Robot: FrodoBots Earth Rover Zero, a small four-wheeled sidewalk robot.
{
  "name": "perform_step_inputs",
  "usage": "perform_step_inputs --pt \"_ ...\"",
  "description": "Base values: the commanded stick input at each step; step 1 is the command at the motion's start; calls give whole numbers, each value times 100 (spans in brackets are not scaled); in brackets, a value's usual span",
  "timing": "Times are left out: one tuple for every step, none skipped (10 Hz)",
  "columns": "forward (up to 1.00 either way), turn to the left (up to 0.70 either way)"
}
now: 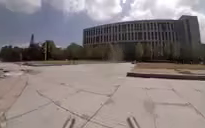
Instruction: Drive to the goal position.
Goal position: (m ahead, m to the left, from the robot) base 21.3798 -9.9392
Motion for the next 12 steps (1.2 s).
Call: perform_step_inputs --pt "70 0" --pt "70 0" --pt "70 0" --pt "70 0" --pt "70 0" --pt "70 0" --pt "70 0" --pt "70 0" --pt "70 0" --pt "70 0" --pt "70 0" --pt "70 0"
